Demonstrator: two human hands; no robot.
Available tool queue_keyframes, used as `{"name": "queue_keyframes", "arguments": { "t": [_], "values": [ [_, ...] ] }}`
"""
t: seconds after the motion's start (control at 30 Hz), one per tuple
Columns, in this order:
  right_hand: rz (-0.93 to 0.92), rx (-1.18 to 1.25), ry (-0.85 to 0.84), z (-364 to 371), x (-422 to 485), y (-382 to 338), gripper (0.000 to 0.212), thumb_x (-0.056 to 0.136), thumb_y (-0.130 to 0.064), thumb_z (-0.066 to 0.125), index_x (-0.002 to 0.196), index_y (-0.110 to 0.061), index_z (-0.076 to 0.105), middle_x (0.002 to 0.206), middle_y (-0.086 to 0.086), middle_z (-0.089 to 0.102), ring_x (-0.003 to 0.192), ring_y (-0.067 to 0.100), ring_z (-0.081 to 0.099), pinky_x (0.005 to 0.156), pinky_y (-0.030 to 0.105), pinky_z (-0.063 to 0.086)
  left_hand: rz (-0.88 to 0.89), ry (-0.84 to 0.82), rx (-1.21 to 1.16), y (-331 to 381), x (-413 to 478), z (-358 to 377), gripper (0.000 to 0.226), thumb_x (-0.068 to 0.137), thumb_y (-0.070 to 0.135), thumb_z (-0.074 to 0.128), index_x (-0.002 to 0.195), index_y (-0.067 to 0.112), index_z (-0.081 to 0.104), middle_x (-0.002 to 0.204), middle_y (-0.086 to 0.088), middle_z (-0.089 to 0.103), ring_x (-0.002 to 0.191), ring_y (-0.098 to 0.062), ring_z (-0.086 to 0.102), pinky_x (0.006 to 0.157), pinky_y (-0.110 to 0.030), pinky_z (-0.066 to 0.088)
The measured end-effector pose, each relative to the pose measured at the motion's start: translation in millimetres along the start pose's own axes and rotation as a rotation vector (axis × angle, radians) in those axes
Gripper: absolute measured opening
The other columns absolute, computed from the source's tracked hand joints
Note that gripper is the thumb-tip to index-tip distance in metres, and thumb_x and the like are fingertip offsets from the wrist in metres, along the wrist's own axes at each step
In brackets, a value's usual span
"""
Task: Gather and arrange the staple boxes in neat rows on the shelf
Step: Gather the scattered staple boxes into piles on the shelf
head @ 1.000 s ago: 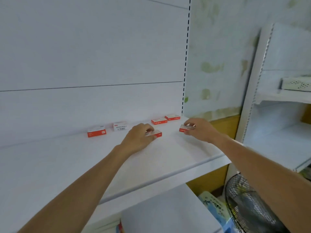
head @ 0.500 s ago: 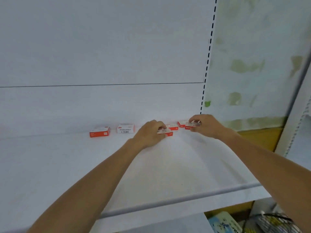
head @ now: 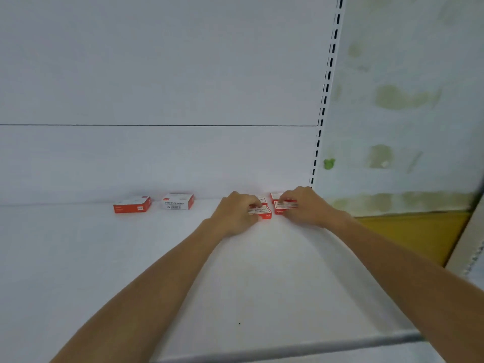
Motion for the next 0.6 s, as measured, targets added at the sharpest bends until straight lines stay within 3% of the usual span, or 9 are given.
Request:
{"name": "queue_keyframes", "arguments": {
  "t": [0.17,0.37,0.6],
  "values": [
    [0.001,0.029,-0.004,-6.8,1.1,-0.5,0.033,0.078,-0.032,0.066,0.110,-0.022,0.065,0.112,0.009,0.060,0.109,0.029,0.053,0.092,0.043,0.047,0.012,-0.015,0.082,4.7,7.2,1.9,0.041,0.086,0.036,0.059,0.125,0.026,0.056,0.131,-0.004,0.047,0.119,-0.024,0.043,0.102,-0.041,0.037],
    [-0.046,0.031,0.022,-18.8,7.1,-26.5,0.037,0.079,-0.033,0.062,0.115,-0.023,0.063,0.123,0.006,0.057,0.120,0.027,0.049,0.099,0.045,0.041,-0.022,0.000,0.136,-12.4,-19.3,-30.1,0.042,0.086,0.035,0.057,0.127,0.027,0.051,0.130,-0.005,0.048,0.122,-0.023,0.043,0.099,-0.035,0.038],
    [-0.277,0.099,0.008,-0.6,19.1,-171.7,0.042,0.083,-0.025,0.058,0.125,-0.022,0.055,0.130,0.007,0.051,0.123,0.023,0.043,0.104,0.040,0.036,-0.254,0.146,0.145,-95.4,-129.4,-122.0,0.040,0.085,0.030,0.060,0.124,0.024,0.053,0.119,-0.005,0.054,0.112,-0.022,0.051,0.094,-0.031,0.041]
  ]
}}
Point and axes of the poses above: each hand's wrist, its own x-axis towards the middle knuckle, its own z-axis out of the palm, y = z × x, the point moved 1 cm from there along x, towards the middle knuckle
